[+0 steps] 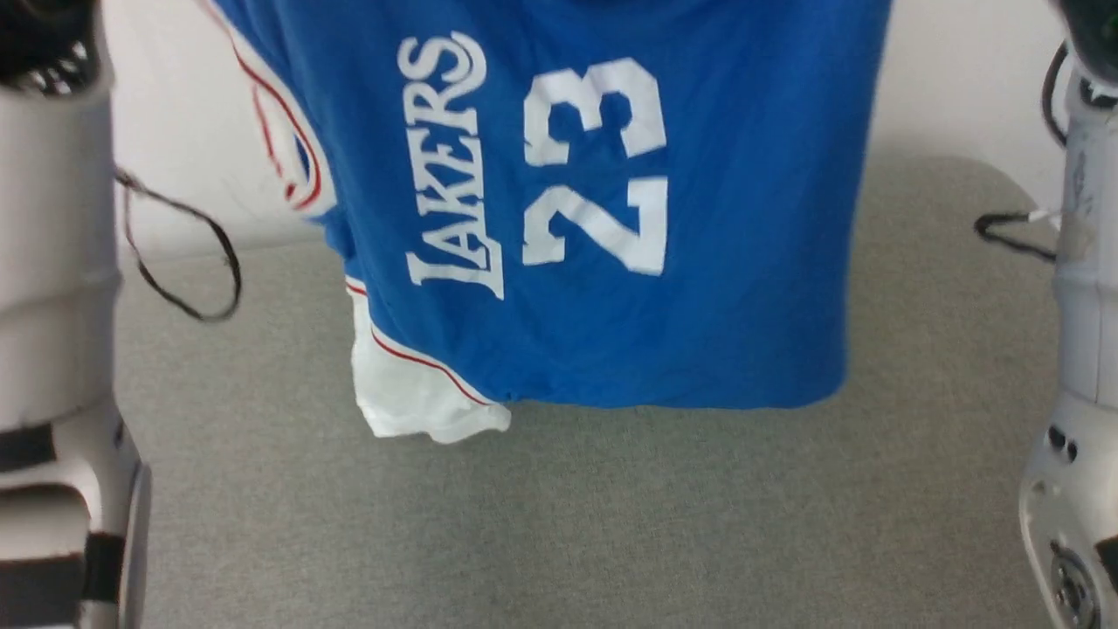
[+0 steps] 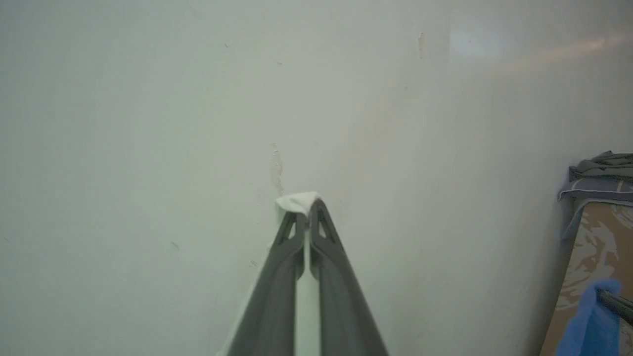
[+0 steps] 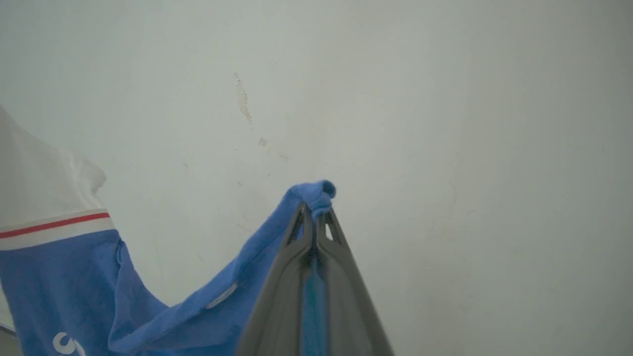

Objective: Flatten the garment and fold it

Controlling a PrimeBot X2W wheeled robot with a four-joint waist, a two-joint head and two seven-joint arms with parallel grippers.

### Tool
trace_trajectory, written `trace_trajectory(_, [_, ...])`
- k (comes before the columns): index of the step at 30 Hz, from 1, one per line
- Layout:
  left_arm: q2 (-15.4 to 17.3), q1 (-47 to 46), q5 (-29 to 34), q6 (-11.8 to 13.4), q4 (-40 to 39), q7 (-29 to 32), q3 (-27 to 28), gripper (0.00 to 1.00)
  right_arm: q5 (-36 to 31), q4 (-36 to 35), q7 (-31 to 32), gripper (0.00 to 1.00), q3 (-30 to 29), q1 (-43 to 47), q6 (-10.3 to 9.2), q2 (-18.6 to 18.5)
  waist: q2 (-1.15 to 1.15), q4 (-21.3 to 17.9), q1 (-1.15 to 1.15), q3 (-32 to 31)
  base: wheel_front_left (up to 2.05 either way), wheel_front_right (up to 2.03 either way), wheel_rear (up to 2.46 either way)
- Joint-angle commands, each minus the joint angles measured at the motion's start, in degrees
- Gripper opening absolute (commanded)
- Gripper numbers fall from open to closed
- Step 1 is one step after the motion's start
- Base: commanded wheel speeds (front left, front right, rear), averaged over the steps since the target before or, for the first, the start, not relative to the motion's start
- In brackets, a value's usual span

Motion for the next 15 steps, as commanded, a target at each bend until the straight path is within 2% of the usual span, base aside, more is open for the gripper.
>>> trace_trajectory(1, [0.24,-1.31,0.66,0.39,0.28,0.04,-0.05,0.00,-0.40,0.37,0.14,0.00,-0.26,-1.05,-0.04,0.24,0.00,-0.48,0.00,5.79,0.00,0.00,0.00])
trace_trajectory(8, [0.89,-13.99,7.76,3.25,3.57,-6.42,-1.12,0.00,-4.89,5.75,-1.77,0.00,-4.33,-10.89,-0.04,1.19,0.00,-2.11,0.00,19.47,0.00,0.00,0.00])
trace_trajectory(11, [0.56,-19.69,8.80,2.37,5.51,-11.44,-0.83,0.00,-7.10,7.84,-4.98,0.00,-5.51,-15.38,-0.04,1.38,0.00,-2.63,0.00,24.43,0.00,0.00,0.00])
trace_trajectory(15, [0.11,-25.87,9.24,-0.08,9.40,-18.88,-0.48,0.00,-10.69,10.74,-9.67,0.00,-6.93,-20.58,-0.04,1.48,0.00,-2.29,0.00,29.14,0.00,0.00,0.00])
